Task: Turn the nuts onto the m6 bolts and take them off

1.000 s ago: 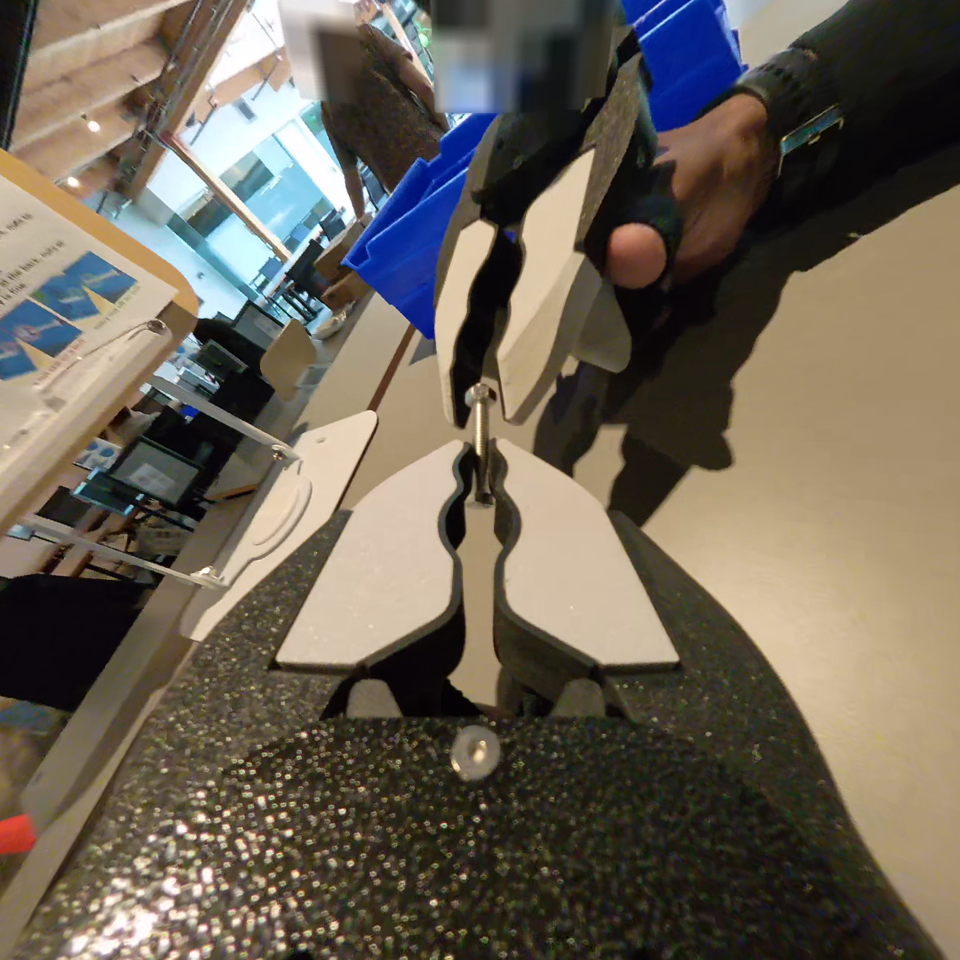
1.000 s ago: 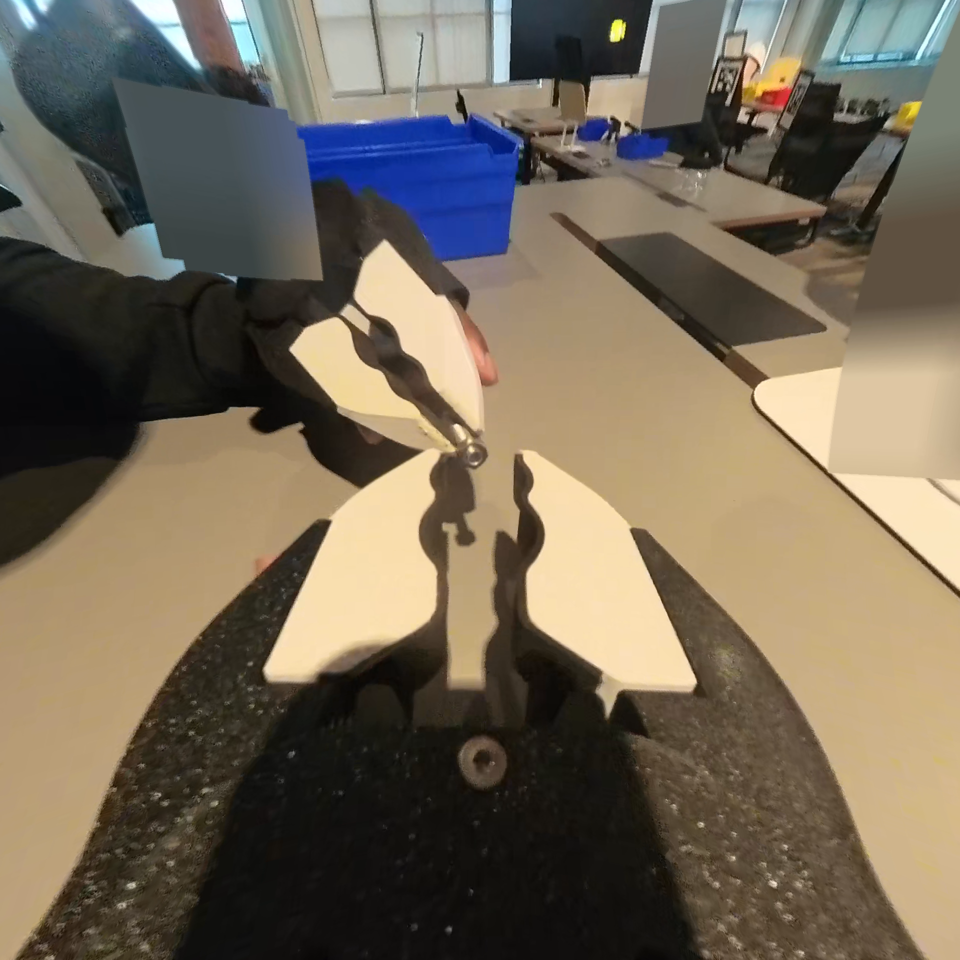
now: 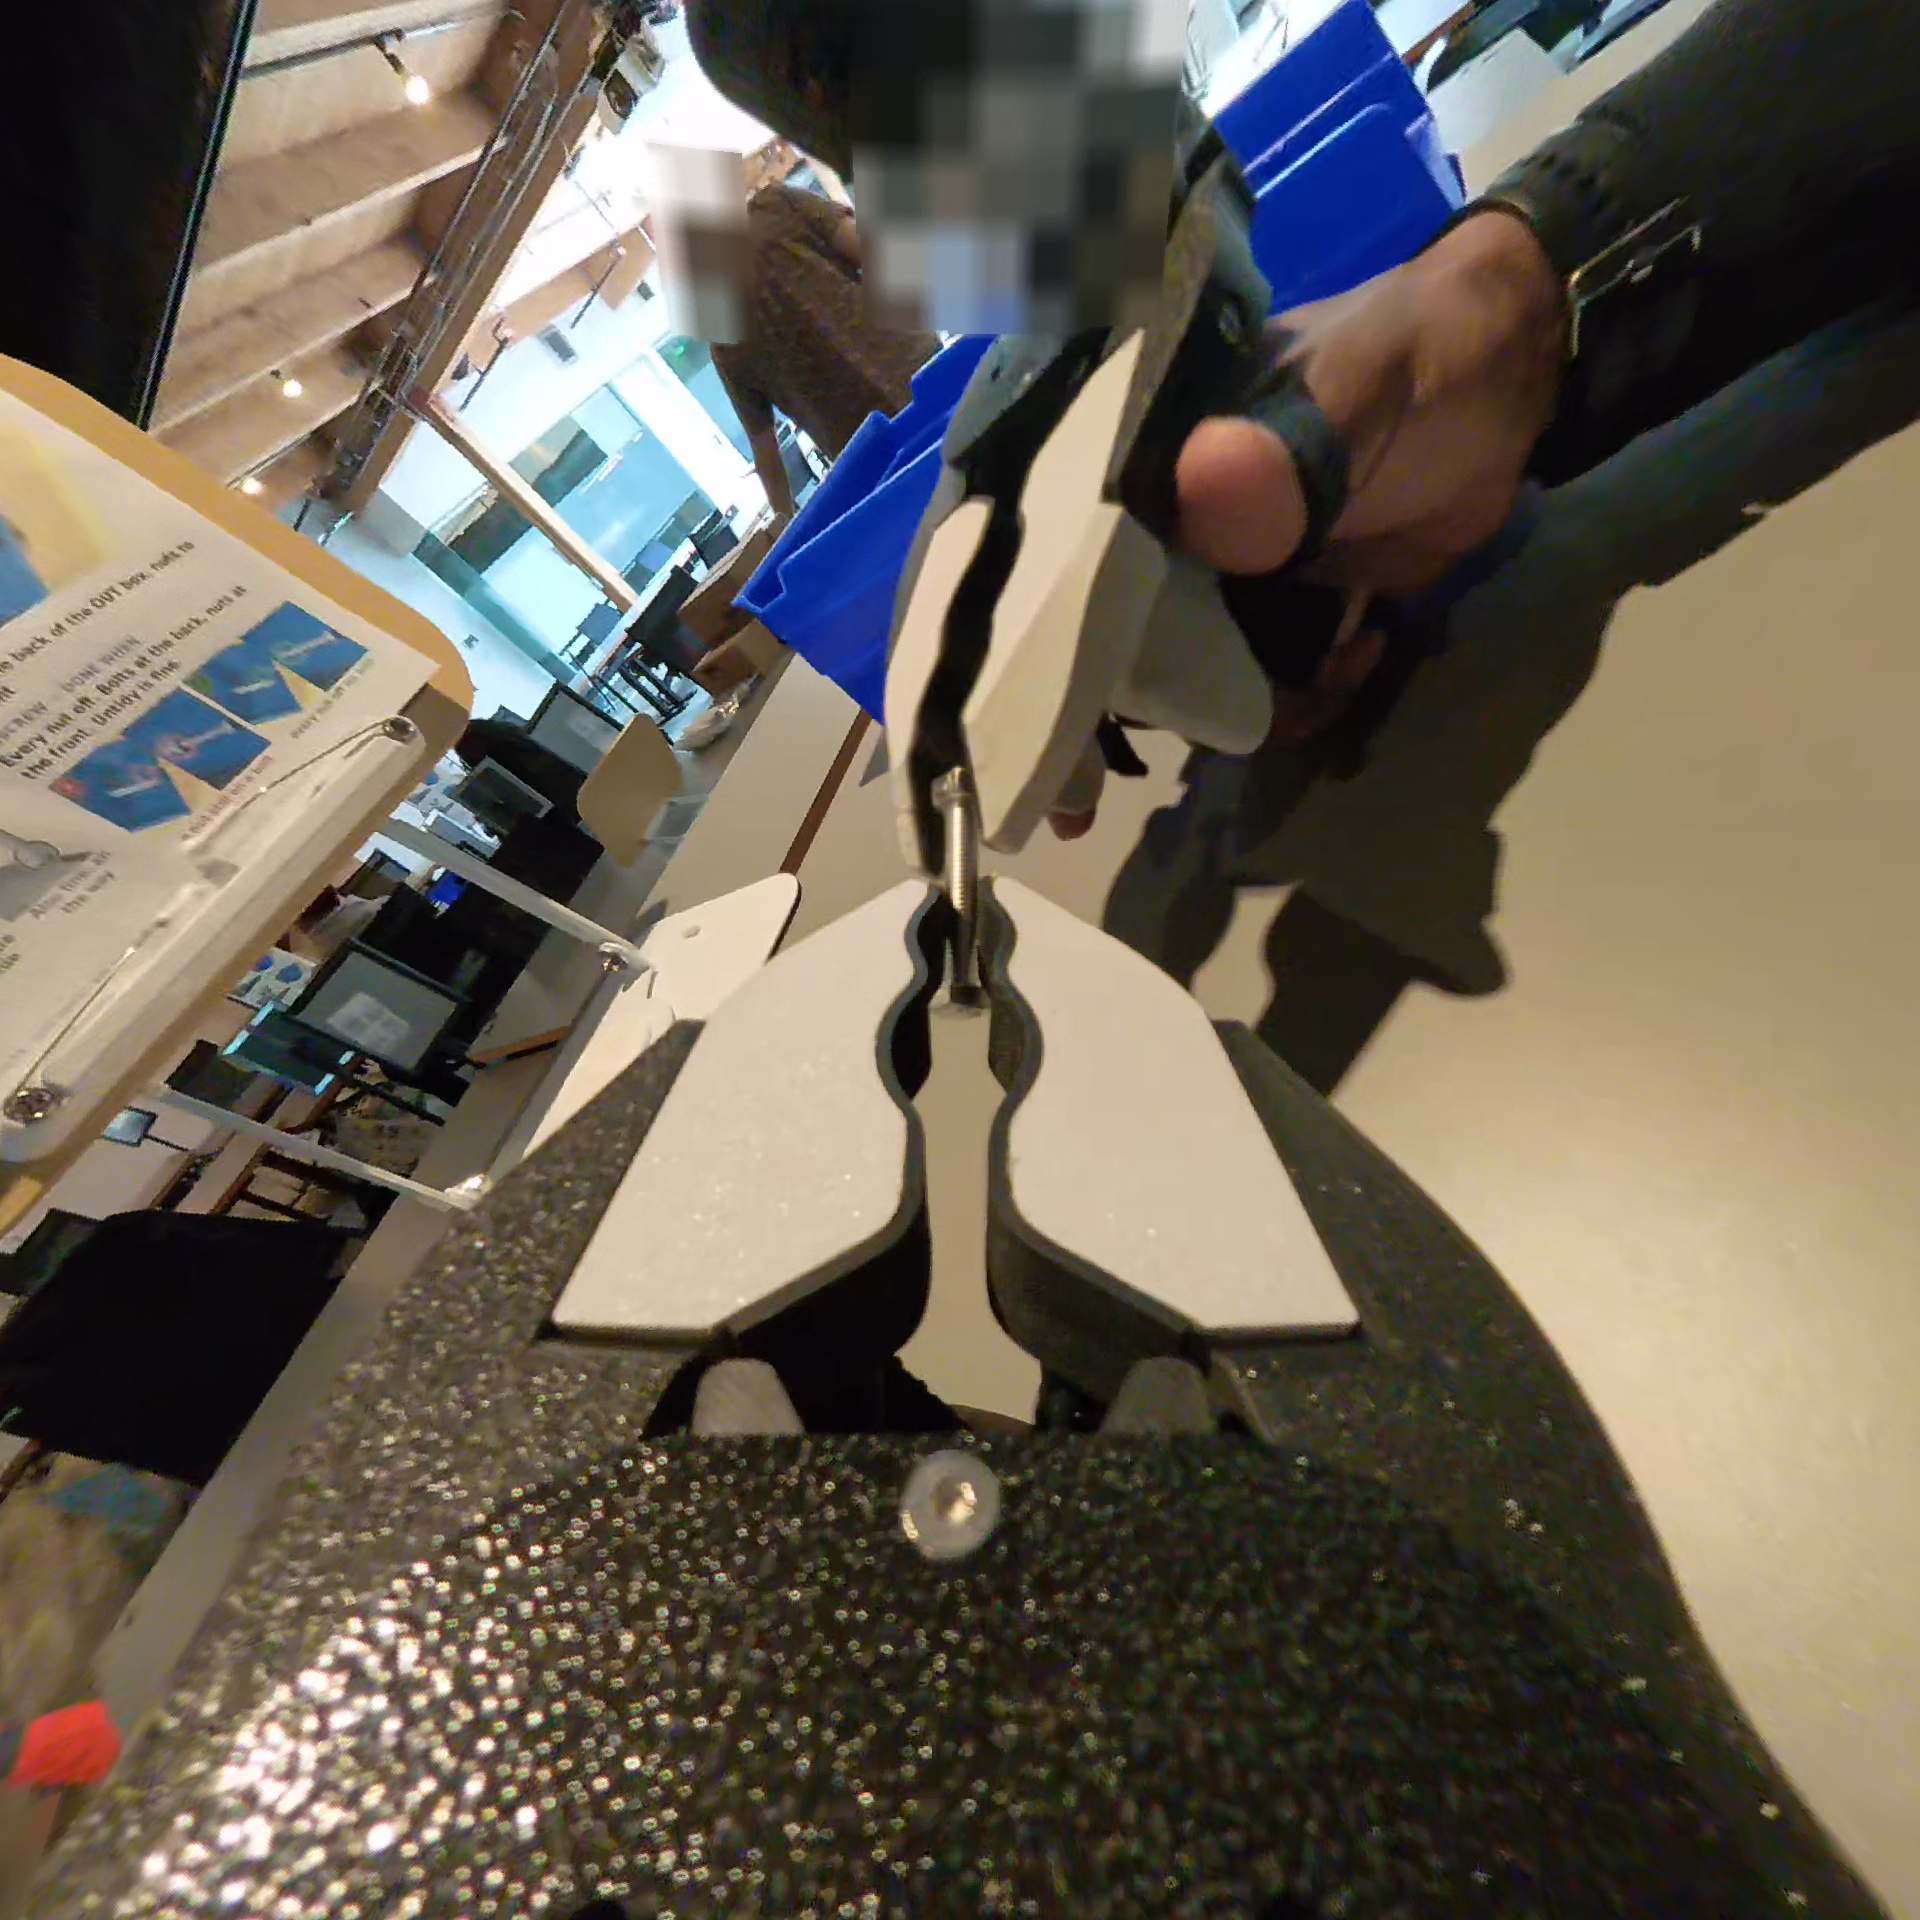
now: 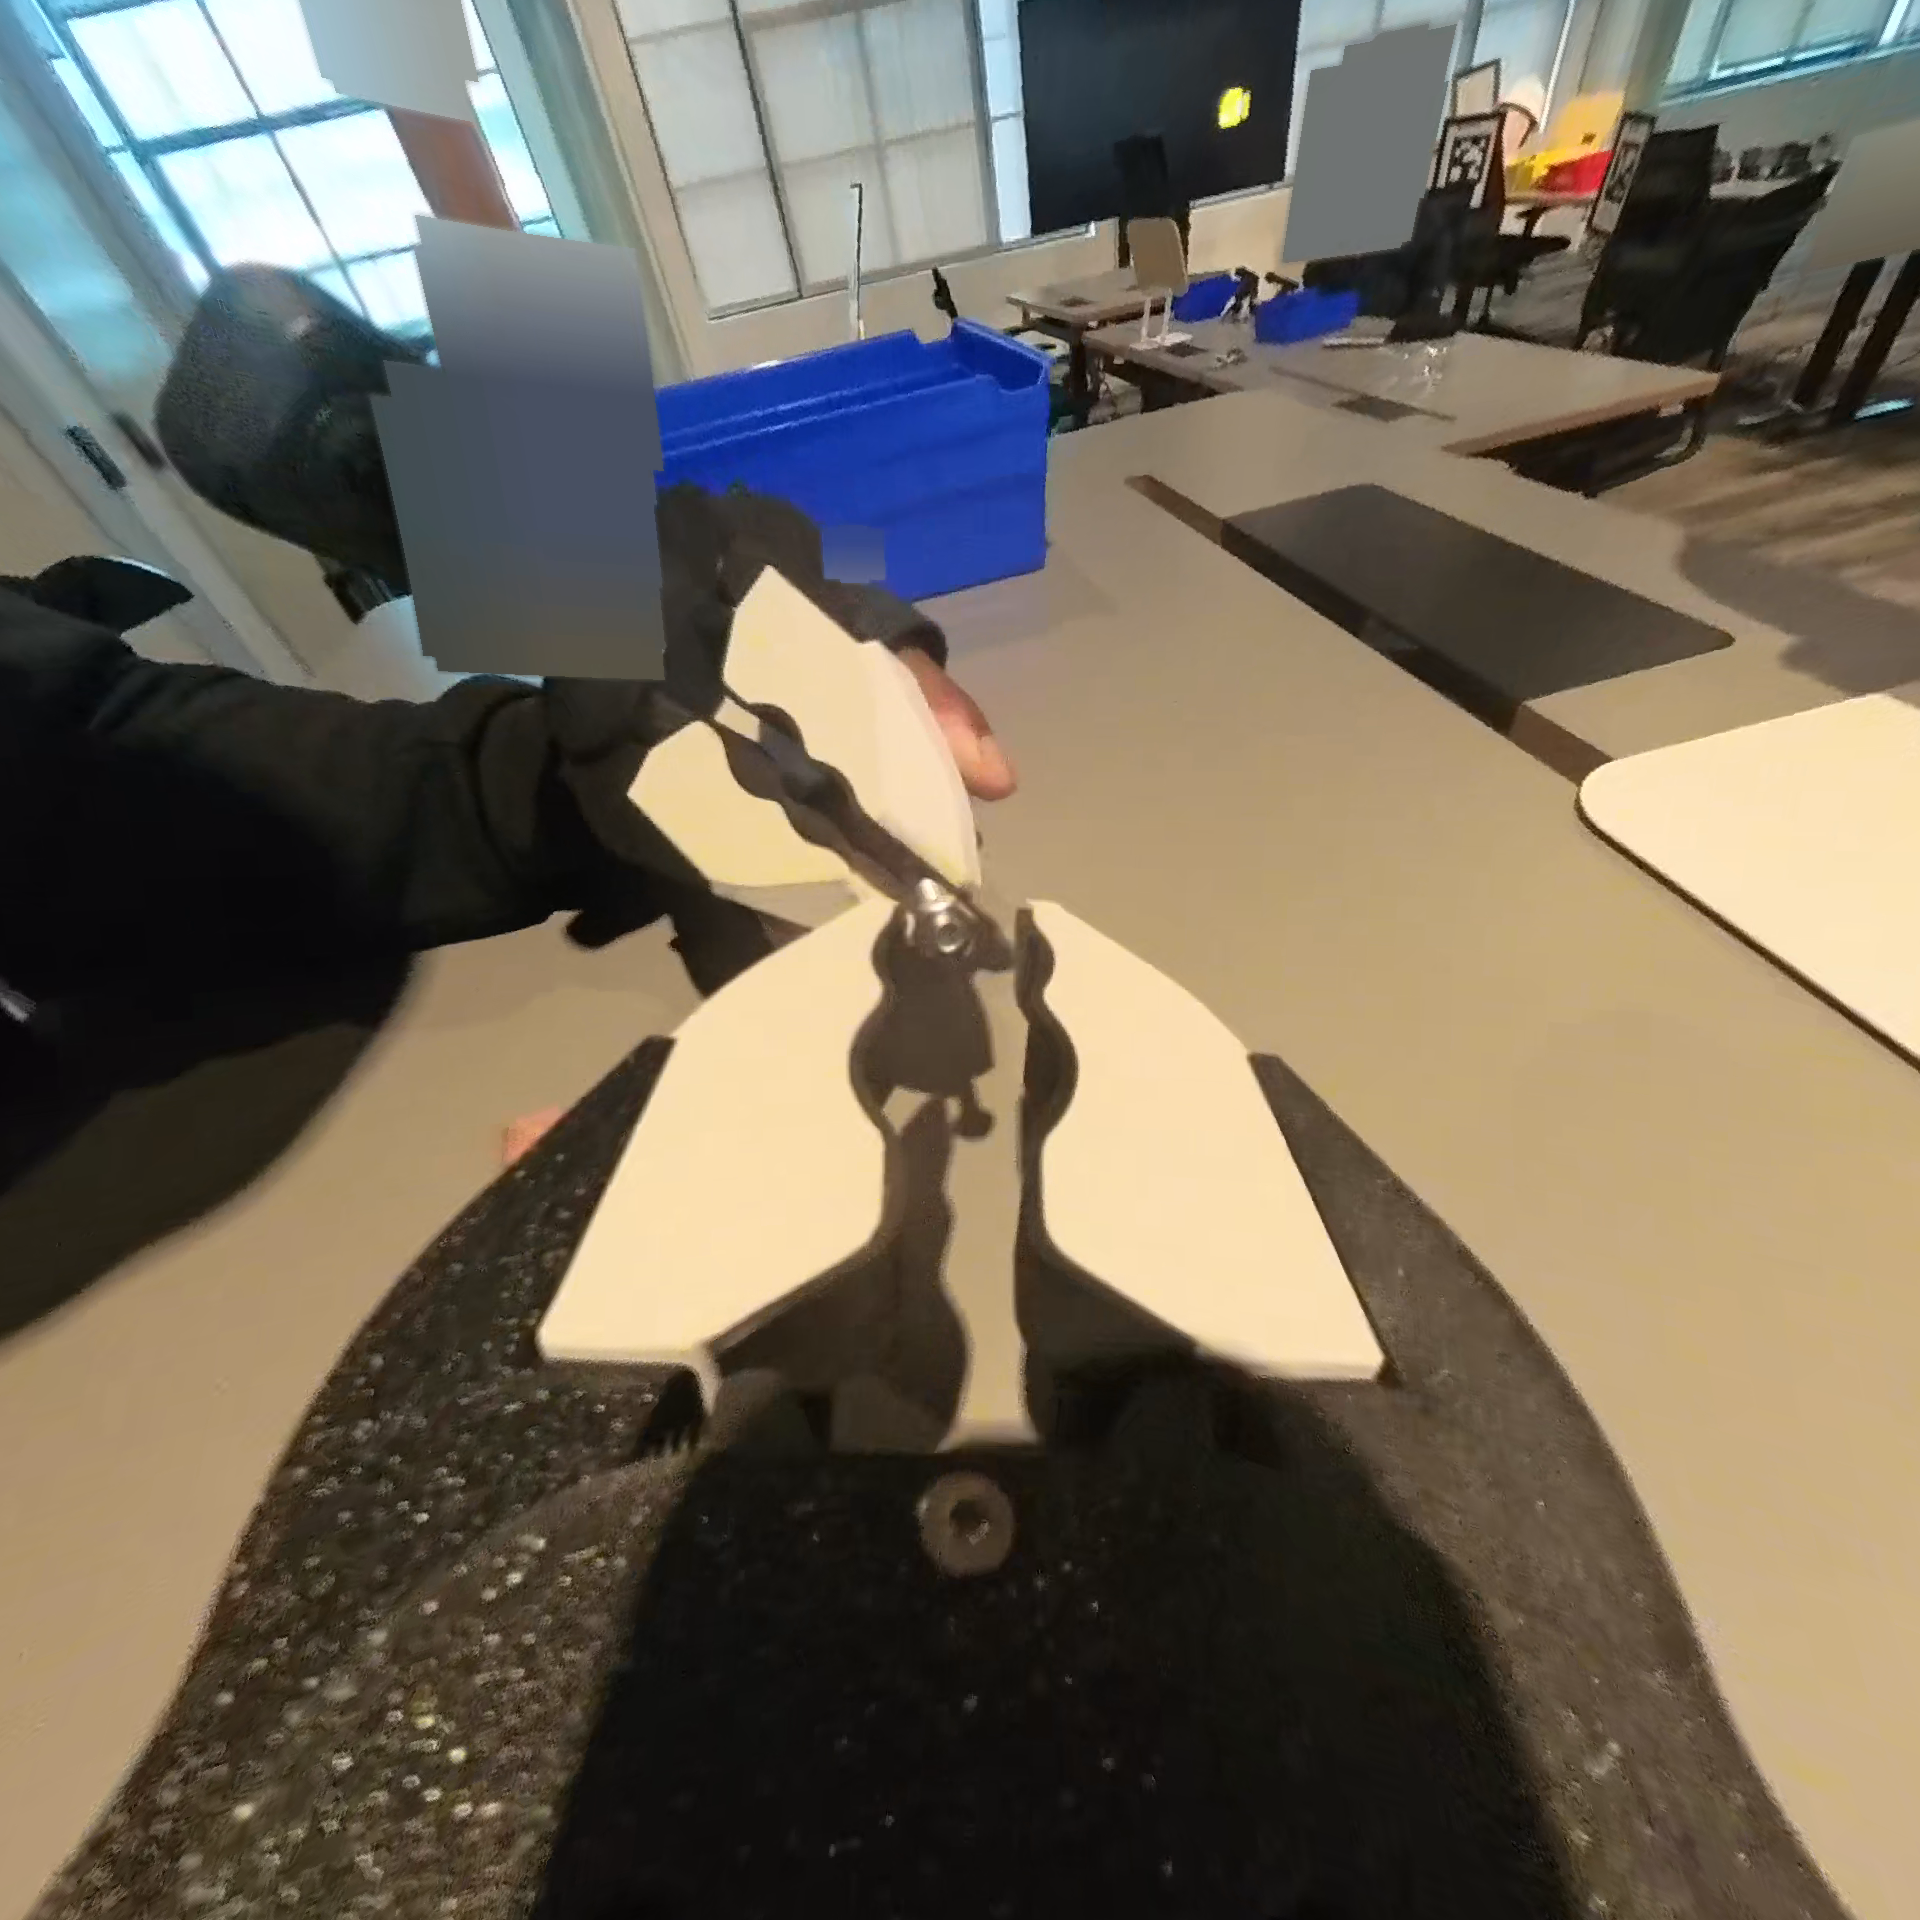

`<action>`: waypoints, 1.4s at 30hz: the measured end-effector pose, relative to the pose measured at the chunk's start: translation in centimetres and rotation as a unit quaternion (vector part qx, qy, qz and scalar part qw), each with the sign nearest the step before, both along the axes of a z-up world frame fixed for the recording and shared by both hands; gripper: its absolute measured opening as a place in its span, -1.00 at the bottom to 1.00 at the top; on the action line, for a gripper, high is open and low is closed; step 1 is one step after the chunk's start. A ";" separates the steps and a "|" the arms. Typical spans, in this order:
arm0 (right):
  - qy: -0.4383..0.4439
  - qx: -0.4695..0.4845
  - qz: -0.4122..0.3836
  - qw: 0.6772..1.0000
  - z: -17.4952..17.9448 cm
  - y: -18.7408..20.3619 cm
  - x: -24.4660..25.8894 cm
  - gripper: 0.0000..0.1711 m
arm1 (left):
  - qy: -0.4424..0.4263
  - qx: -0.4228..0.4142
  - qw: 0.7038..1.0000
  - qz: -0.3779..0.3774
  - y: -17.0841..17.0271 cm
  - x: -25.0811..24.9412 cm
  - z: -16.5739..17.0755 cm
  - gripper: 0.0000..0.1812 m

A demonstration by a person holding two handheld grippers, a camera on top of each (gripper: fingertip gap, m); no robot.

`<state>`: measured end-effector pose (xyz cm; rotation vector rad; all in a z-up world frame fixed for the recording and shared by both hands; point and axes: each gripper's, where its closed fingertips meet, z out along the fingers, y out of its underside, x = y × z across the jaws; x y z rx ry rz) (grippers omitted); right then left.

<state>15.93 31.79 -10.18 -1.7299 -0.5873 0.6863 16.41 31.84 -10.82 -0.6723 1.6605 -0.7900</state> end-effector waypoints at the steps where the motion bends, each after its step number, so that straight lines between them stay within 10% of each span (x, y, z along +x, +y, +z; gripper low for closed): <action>1: -0.013 0.005 0.008 1.000 -0.2 -0.2 -0.2 -0.85 | 0.000 -0.009 1.000 -0.005 -0.1 0.0 0.1 -0.94; 10: -0.201 0.190 0.025 0.960 -0.4 -1.5 -0.8 -0.88 | 0.053 -0.123 0.987 -0.089 -1.9 -1.0 -0.3 -0.94; 22: 0.003 0.003 0.023 1.000 0.5 -0.5 -0.4 -0.70 | 0.005 -0.022 1.000 -0.020 -0.2 -0.4 0.2 -0.94; 34: -0.224 0.196 0.033 0.954 -0.2 -1.6 -1.7 -0.88 | 0.098 -0.204 0.966 -0.129 -2.1 -2.1 0.0 -0.94; 42: -0.042 0.029 0.041 0.998 0.1 -1.0 -1.0 -0.63 | 0.039 -0.089 0.993 -0.064 -0.5 -1.4 -0.1 -0.94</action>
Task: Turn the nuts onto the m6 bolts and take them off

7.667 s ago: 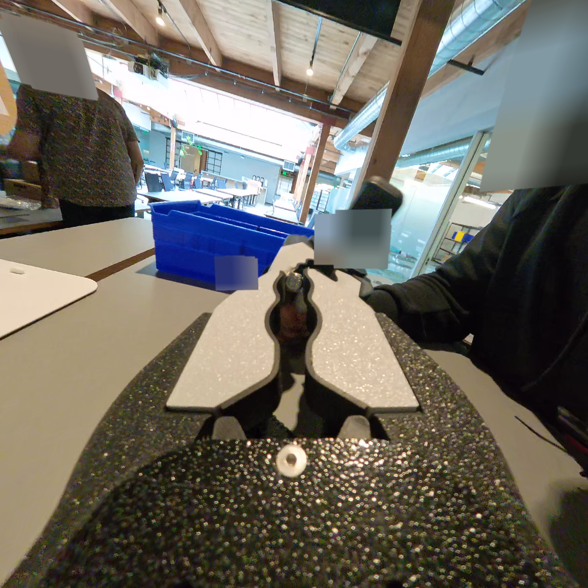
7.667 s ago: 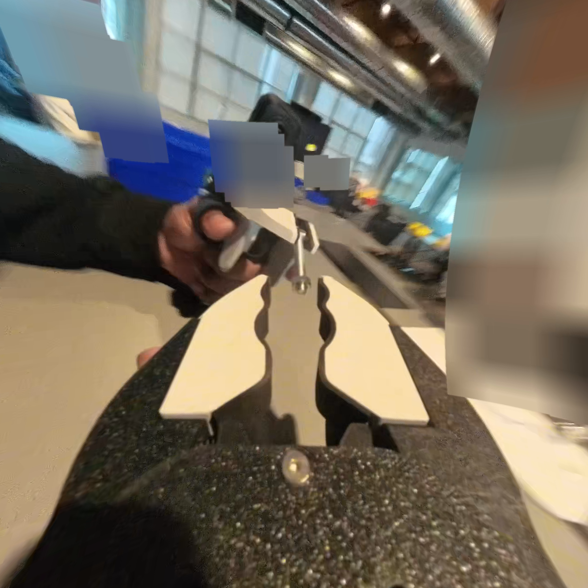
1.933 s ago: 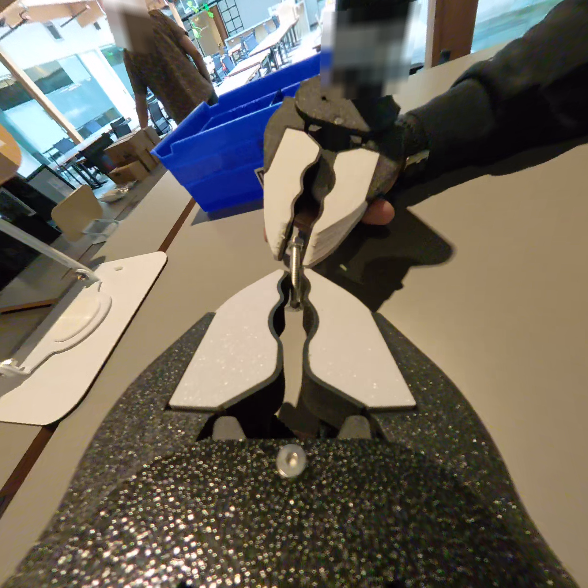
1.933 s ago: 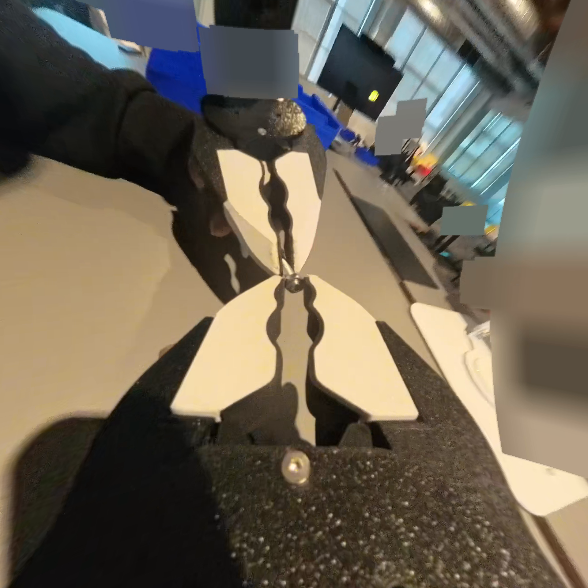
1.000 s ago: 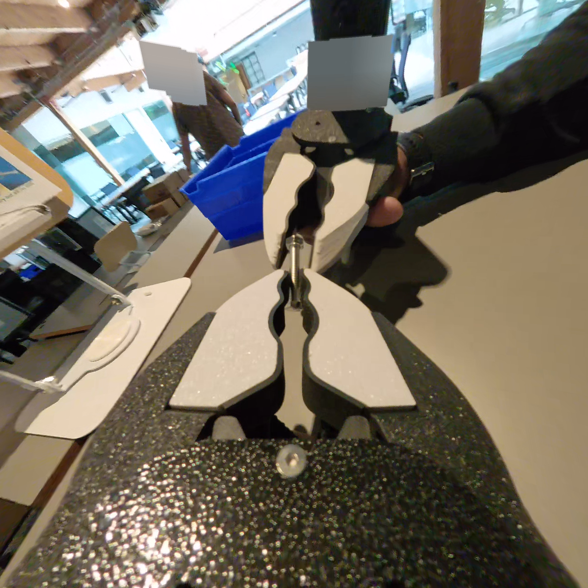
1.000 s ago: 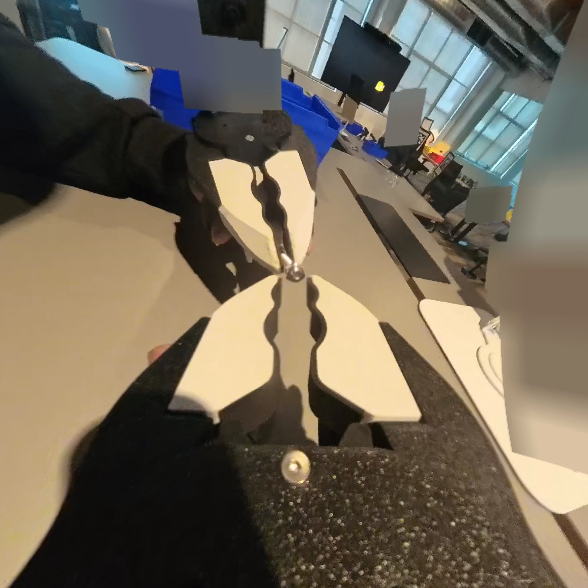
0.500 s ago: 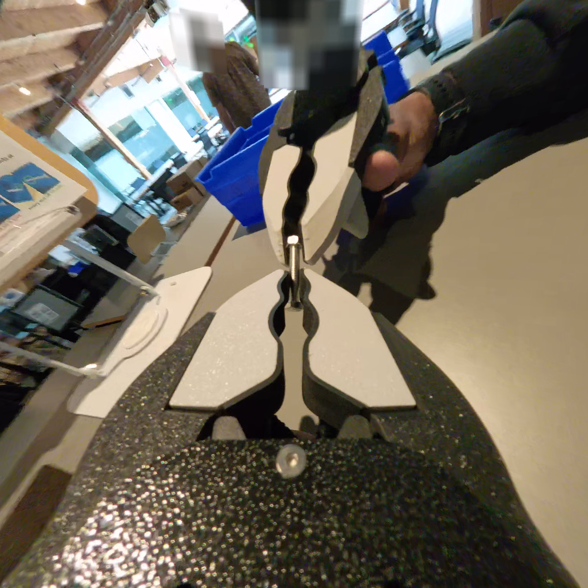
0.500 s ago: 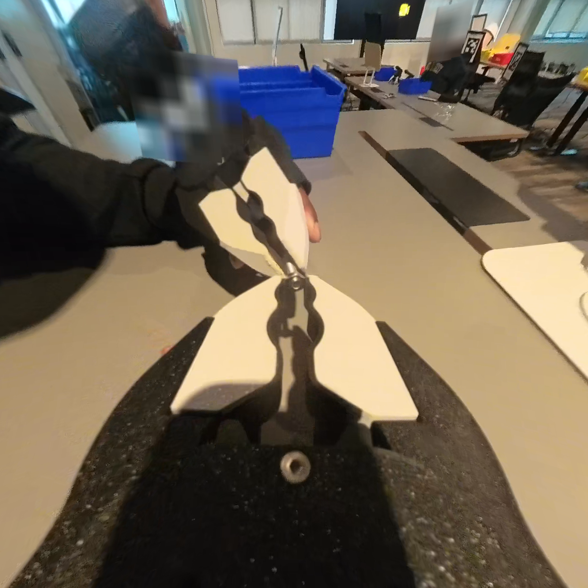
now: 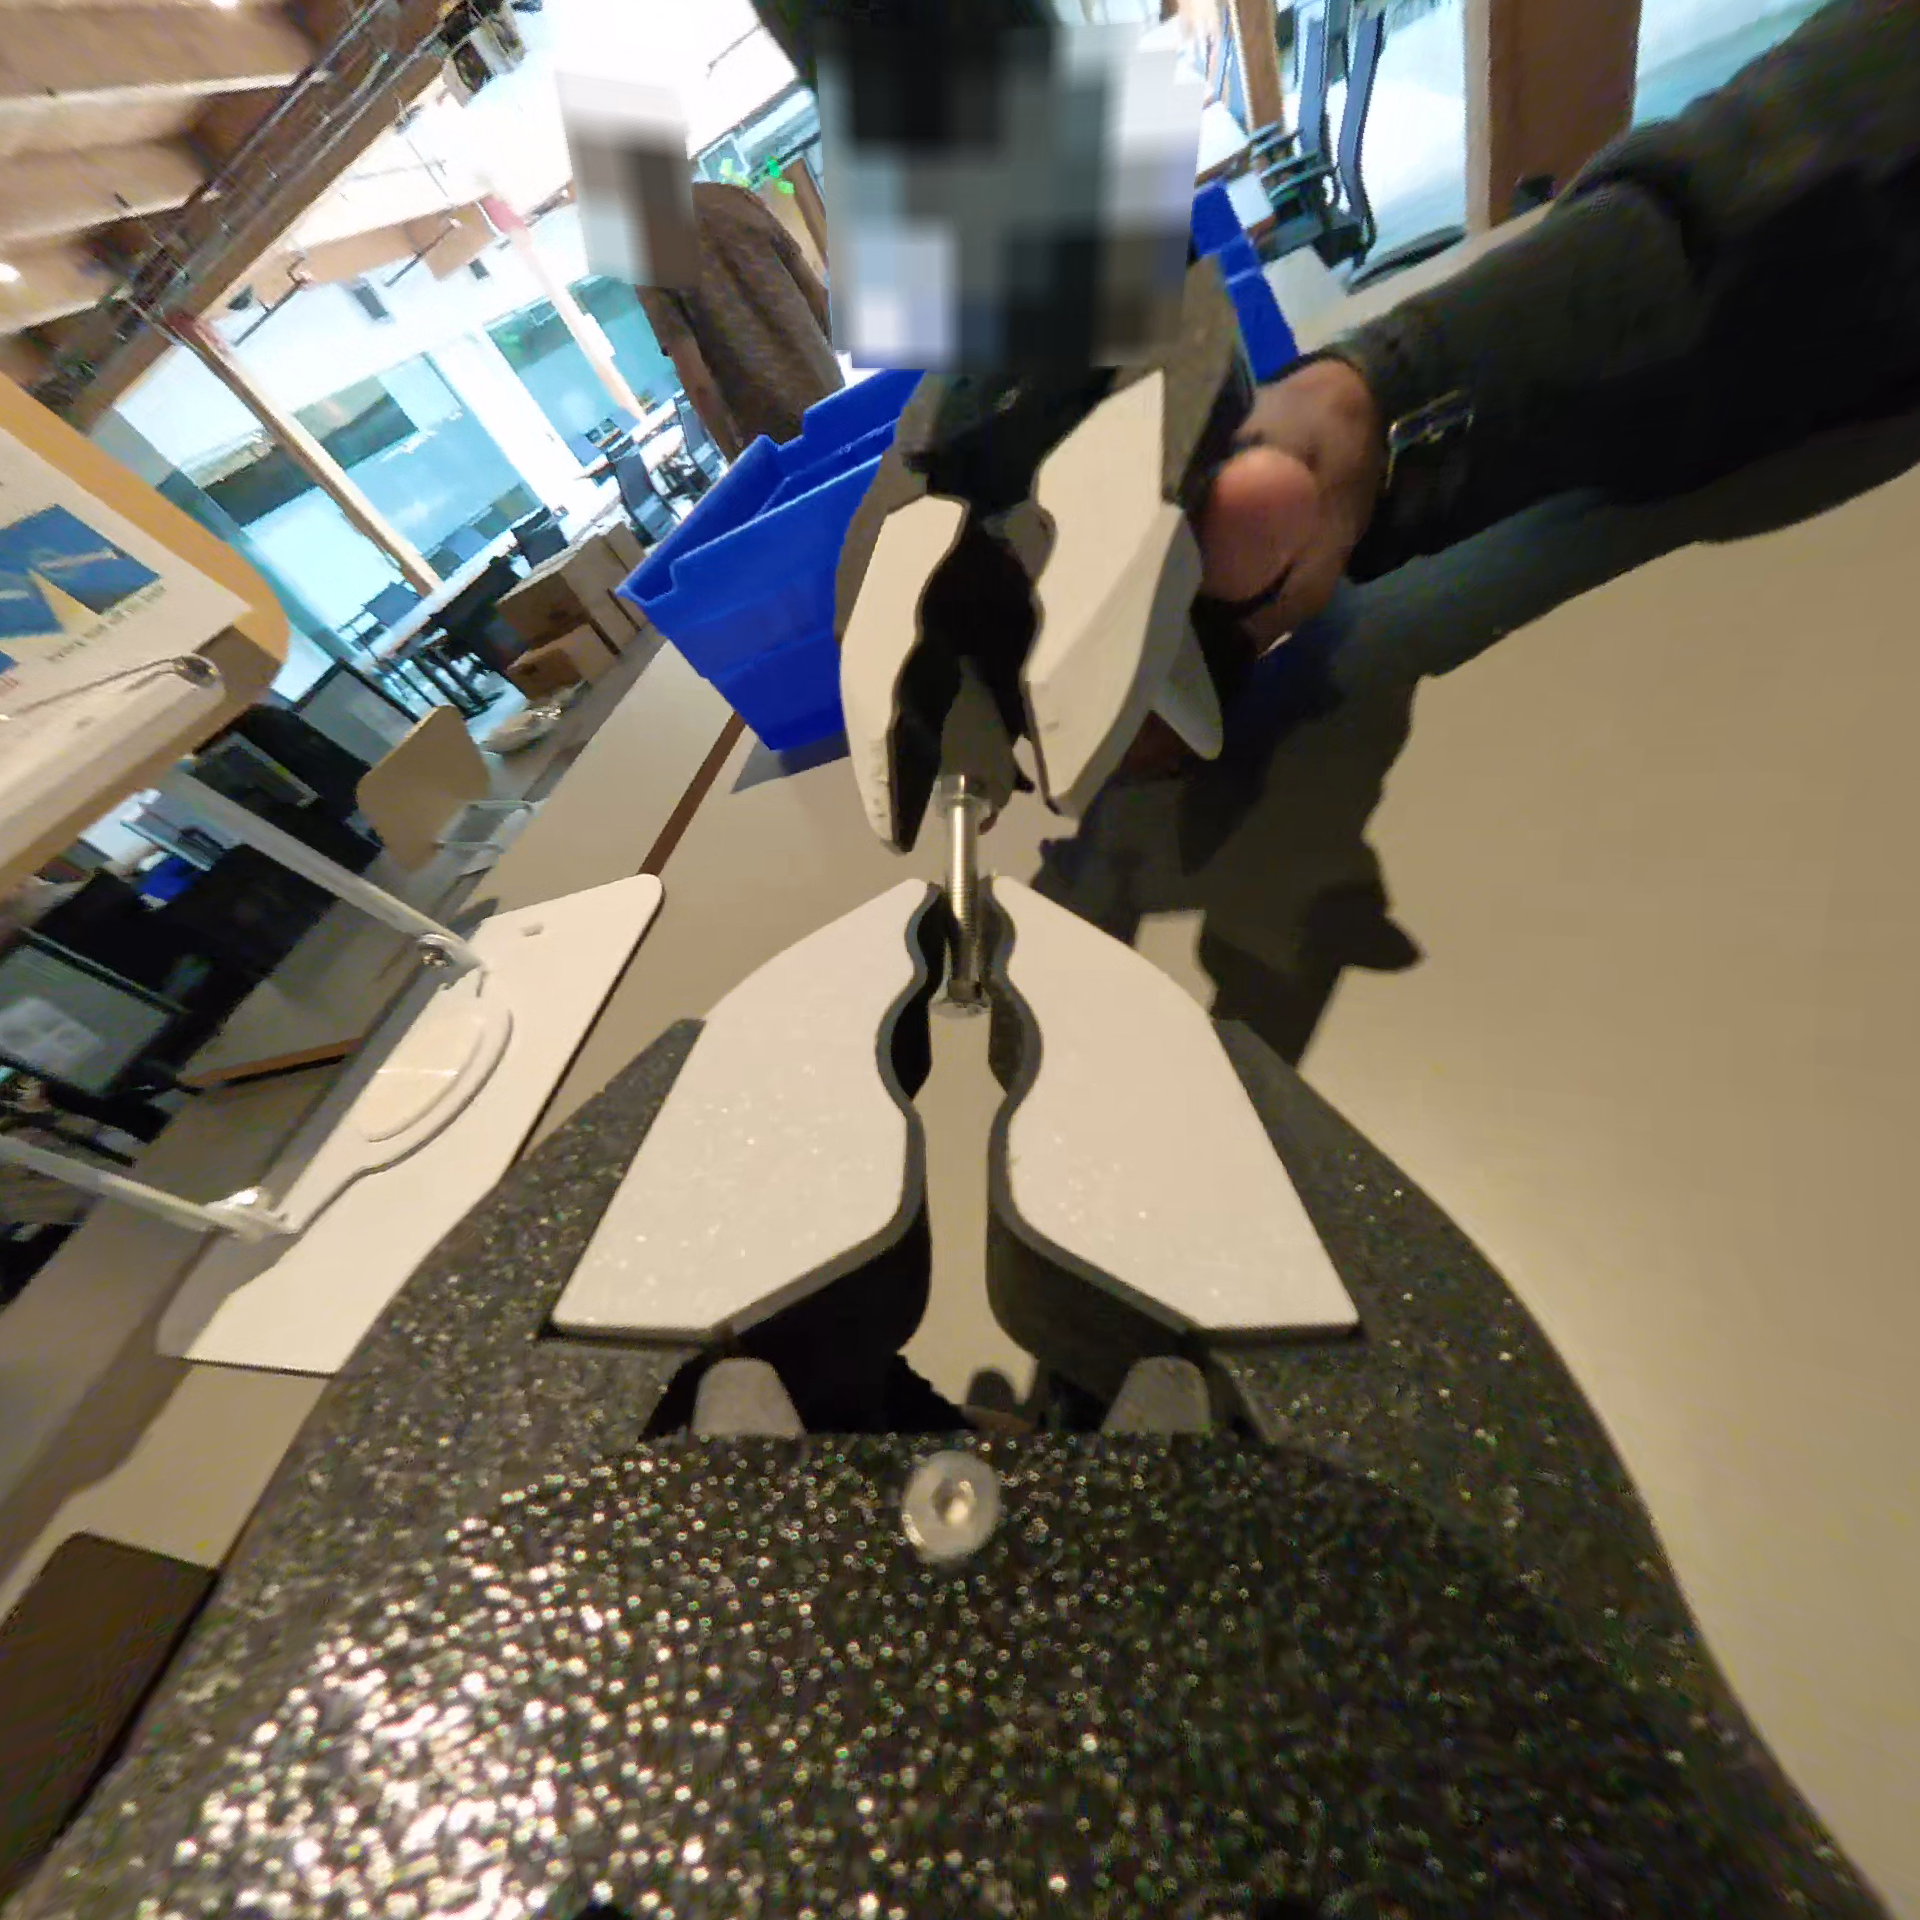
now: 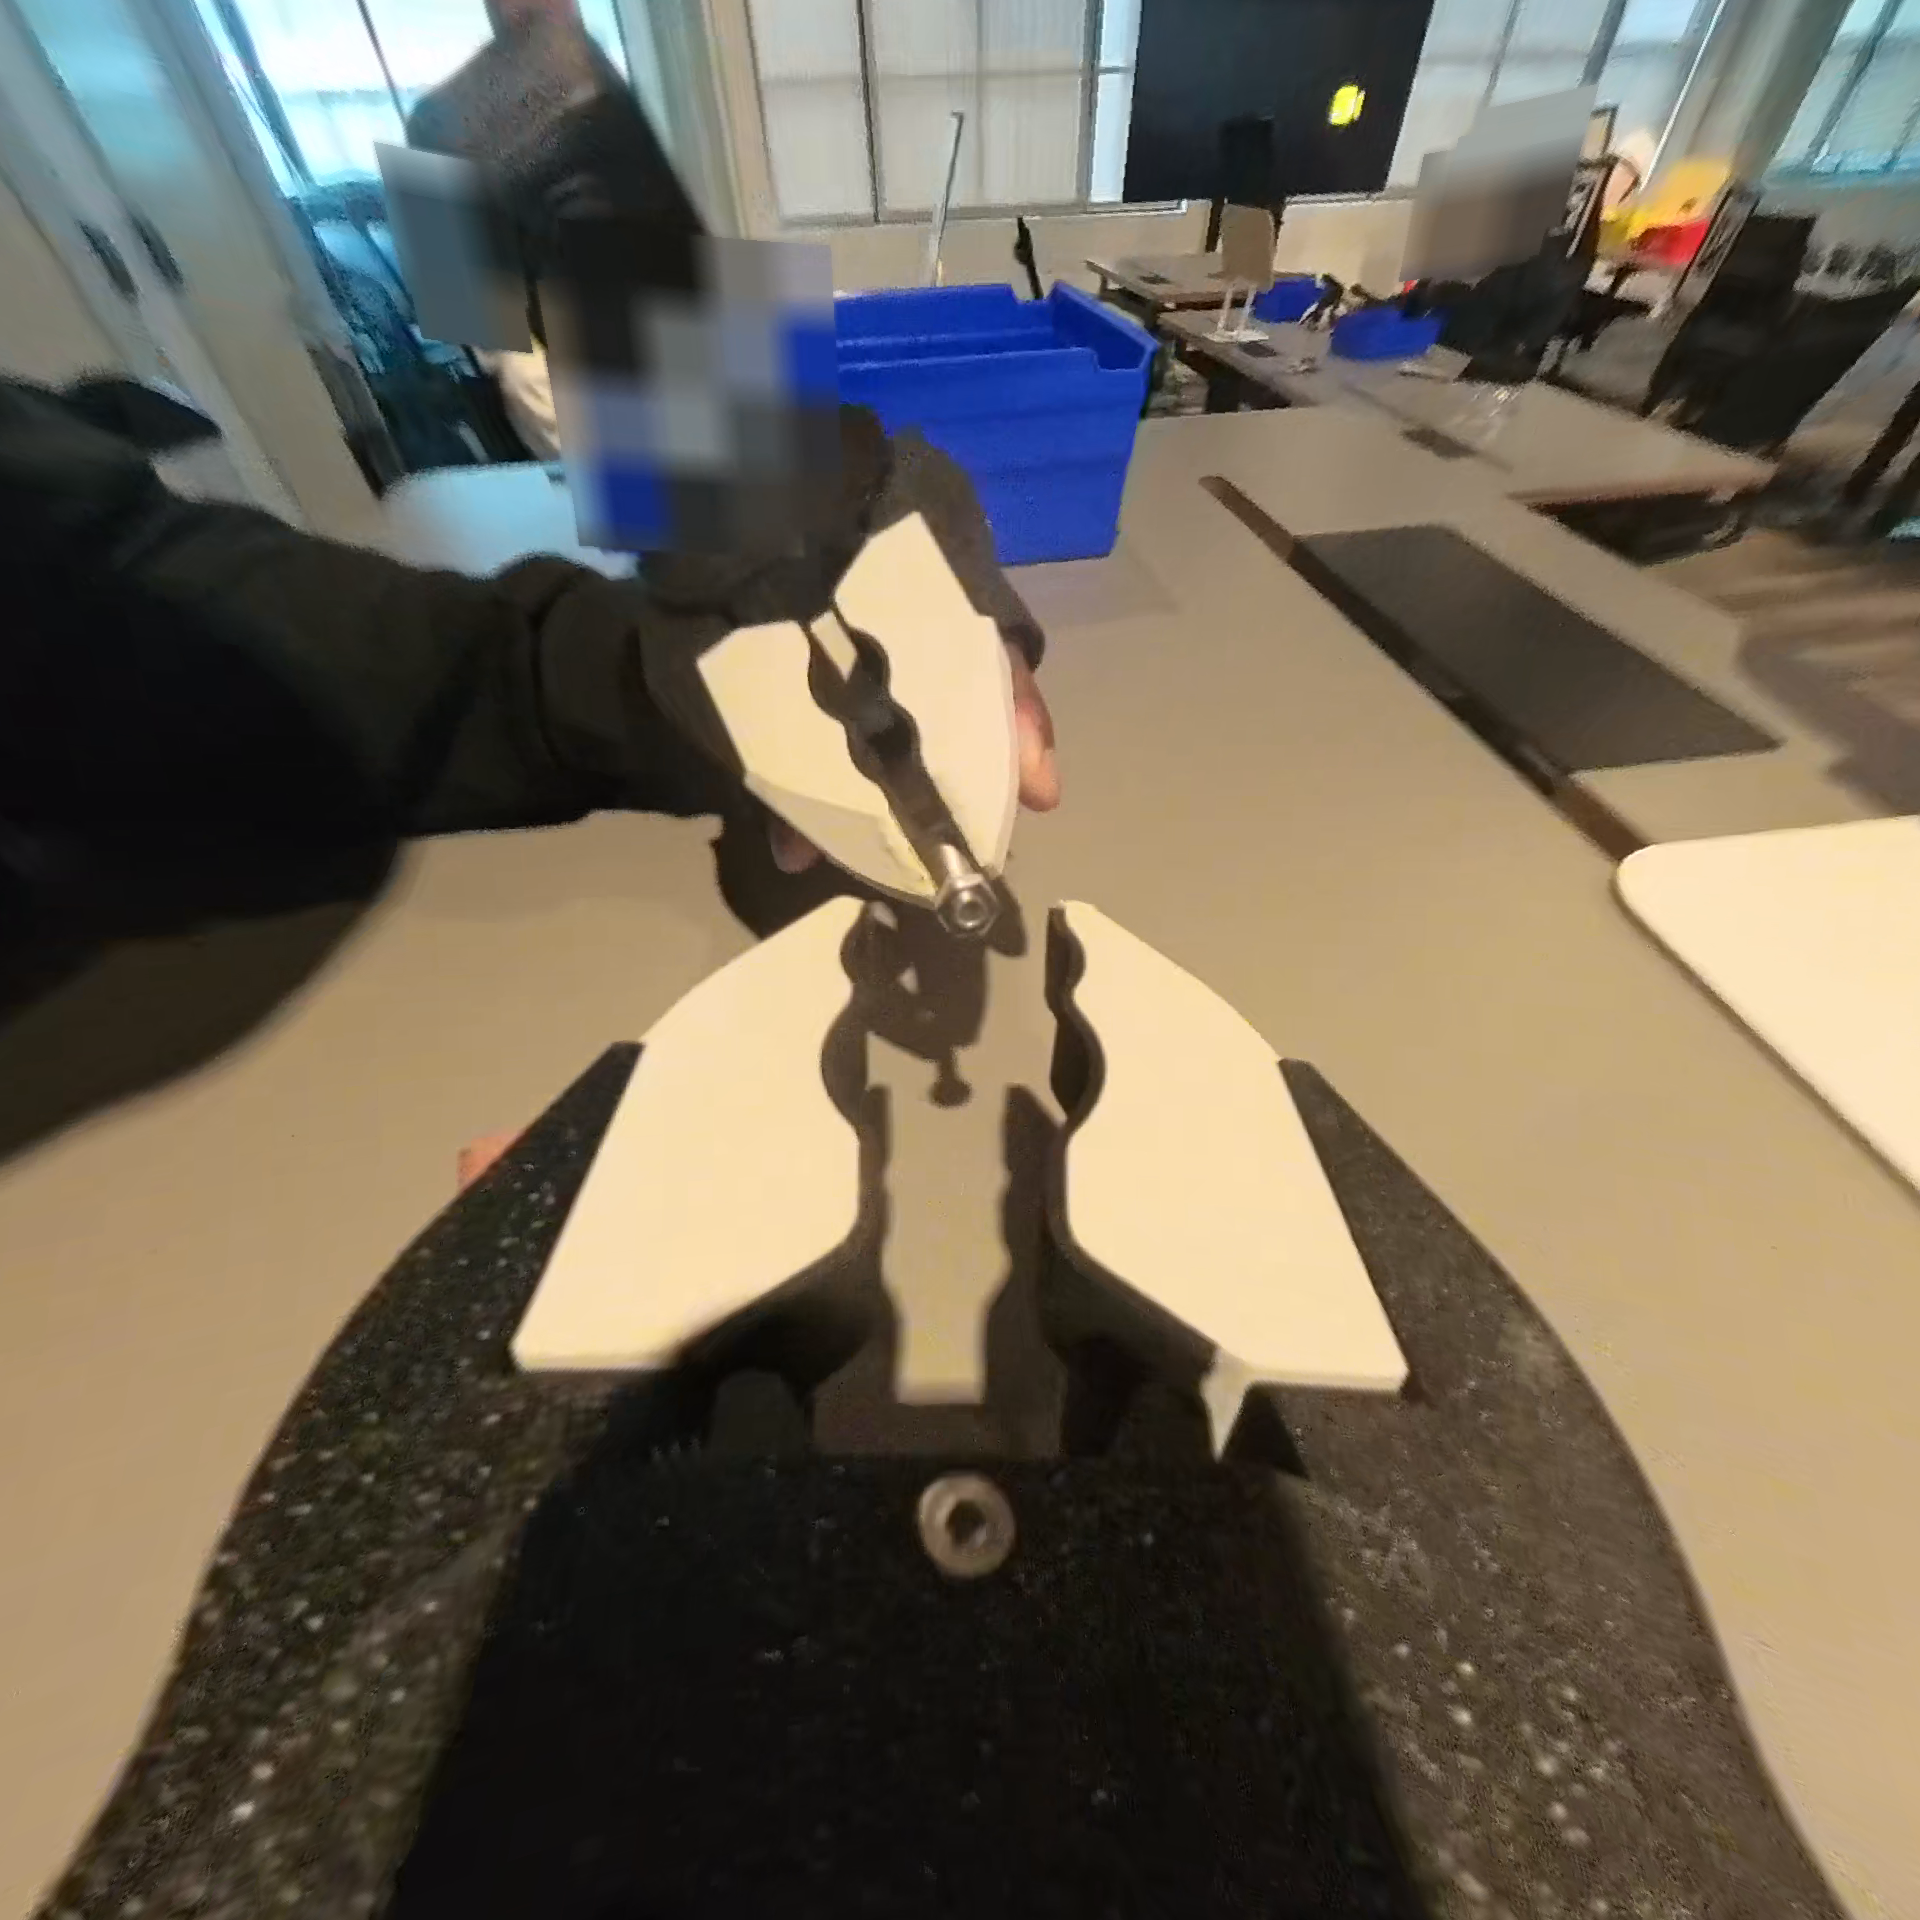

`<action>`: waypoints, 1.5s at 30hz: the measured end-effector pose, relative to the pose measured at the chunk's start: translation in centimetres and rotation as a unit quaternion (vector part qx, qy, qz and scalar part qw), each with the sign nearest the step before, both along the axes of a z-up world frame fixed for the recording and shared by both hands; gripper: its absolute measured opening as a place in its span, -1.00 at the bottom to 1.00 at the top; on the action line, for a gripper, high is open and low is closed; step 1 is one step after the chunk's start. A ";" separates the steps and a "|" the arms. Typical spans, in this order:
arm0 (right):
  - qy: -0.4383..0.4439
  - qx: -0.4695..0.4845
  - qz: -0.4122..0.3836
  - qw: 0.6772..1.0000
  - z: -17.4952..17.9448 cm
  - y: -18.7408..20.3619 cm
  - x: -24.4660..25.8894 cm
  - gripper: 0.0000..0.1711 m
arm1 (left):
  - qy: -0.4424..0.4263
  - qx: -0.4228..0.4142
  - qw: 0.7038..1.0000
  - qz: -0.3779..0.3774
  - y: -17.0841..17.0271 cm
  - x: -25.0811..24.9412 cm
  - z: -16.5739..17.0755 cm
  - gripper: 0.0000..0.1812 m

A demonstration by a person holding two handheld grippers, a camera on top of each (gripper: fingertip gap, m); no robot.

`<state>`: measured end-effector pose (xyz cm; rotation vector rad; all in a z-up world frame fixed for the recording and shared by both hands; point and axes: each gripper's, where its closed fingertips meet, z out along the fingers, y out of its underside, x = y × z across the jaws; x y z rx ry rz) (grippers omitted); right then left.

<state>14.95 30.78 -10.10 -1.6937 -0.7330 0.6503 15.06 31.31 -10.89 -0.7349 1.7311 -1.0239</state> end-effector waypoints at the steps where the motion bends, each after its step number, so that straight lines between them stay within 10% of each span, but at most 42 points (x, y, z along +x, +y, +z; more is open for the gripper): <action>1: 0.019 -0.018 0.003 1.000 0.0 0.0 0.0 -0.63 | 0.000 0.013 1.000 0.002 0.0 0.0 -0.2 -0.94; 8: -0.011 -0.060 0.016 0.998 -1.6 -0.1 -0.4 -0.88 | 0.021 0.027 0.999 -0.006 -0.5 0.2 -1.1 -0.94; 16: -0.224 0.228 -0.014 0.947 -0.6 -0.6 -0.7 -0.87 | 0.083 -0.119 0.988 -0.062 -1.6 -0.6 -0.3 -0.94; 21: -0.098 0.153 -0.026 0.983 0.2 -0.4 0.1 -0.53 | -0.021 -0.090 0.995 0.024 0.4 -0.4 1.4 -0.94; 29: 0.044 0.090 -0.035 0.994 2.0 -0.2 -0.3 -0.61 | -0.084 0.072 0.973 0.202 1.3 -1.8 1.1 -0.94; 45: 0.239 0.038 -0.090 0.966 4.2 -0.9 -5.4 -0.64 | -0.150 0.123 0.945 0.262 -1.6 -5.1 3.3 -0.94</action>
